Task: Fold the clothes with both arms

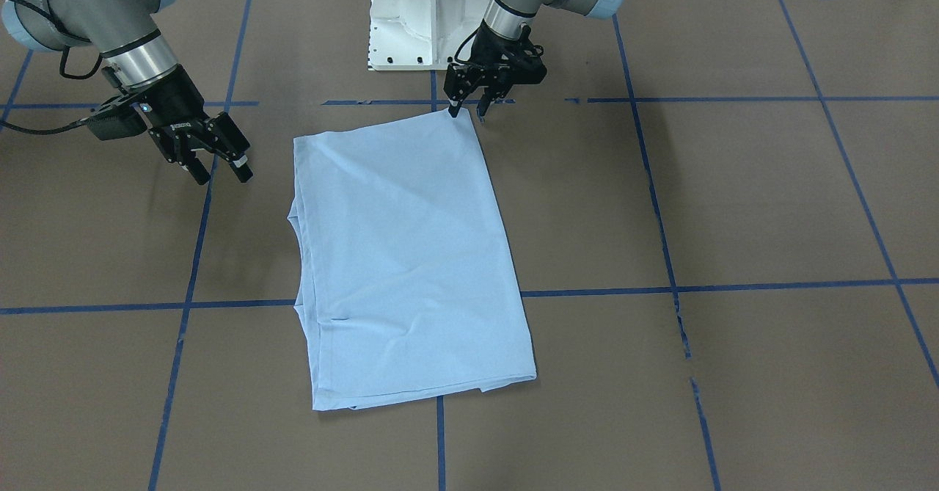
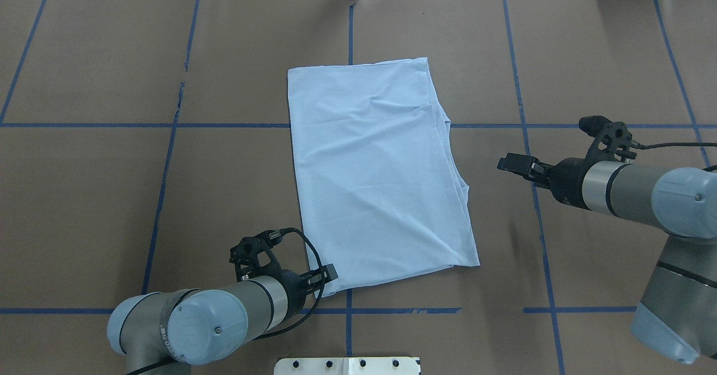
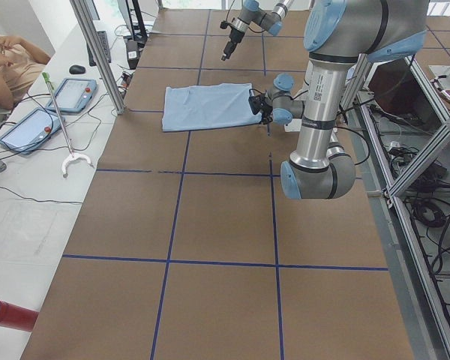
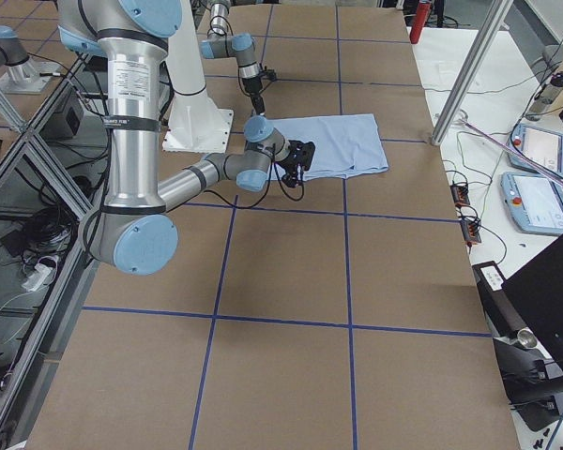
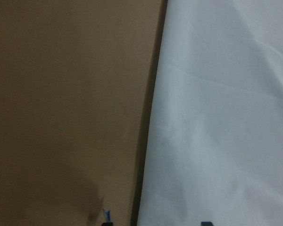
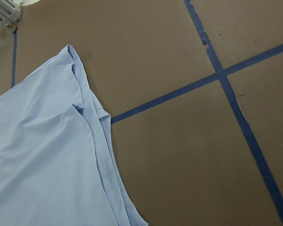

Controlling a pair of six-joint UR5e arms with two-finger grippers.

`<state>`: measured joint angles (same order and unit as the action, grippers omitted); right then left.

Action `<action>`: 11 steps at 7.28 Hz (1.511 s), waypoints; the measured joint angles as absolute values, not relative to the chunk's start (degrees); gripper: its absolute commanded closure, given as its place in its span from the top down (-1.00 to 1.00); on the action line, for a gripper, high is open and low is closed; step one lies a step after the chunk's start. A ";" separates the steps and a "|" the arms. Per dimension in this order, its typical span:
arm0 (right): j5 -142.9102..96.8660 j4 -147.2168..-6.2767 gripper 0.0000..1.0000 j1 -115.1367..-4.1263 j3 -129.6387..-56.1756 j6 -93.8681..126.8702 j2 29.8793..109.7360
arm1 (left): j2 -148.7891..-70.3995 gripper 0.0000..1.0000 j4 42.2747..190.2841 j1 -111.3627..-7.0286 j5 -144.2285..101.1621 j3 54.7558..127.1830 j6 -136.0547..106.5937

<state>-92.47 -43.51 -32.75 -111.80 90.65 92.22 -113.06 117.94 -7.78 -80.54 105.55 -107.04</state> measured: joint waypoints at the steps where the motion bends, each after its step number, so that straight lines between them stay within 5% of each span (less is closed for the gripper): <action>1: -92.46 -43.51 0.95 -32.72 -111.80 90.64 92.24 | -113.29 0.34 118.00 -7.83 -79.69 105.34 -107.89; 9: -92.35 -43.43 0.96 -32.69 -111.30 90.35 92.28 | -114.97 0.36 118.11 -7.54 -79.30 102.33 -108.54; 10: -92.08 -43.42 0.96 -32.69 -111.28 90.33 92.28 | -115.12 0.31 118.12 -7.50 -79.33 102.03 -108.54; 11: -91.84 -43.42 0.96 -32.69 -111.27 90.30 92.28 | -115.25 -0.15 118.12 -7.49 -79.34 101.88 -108.55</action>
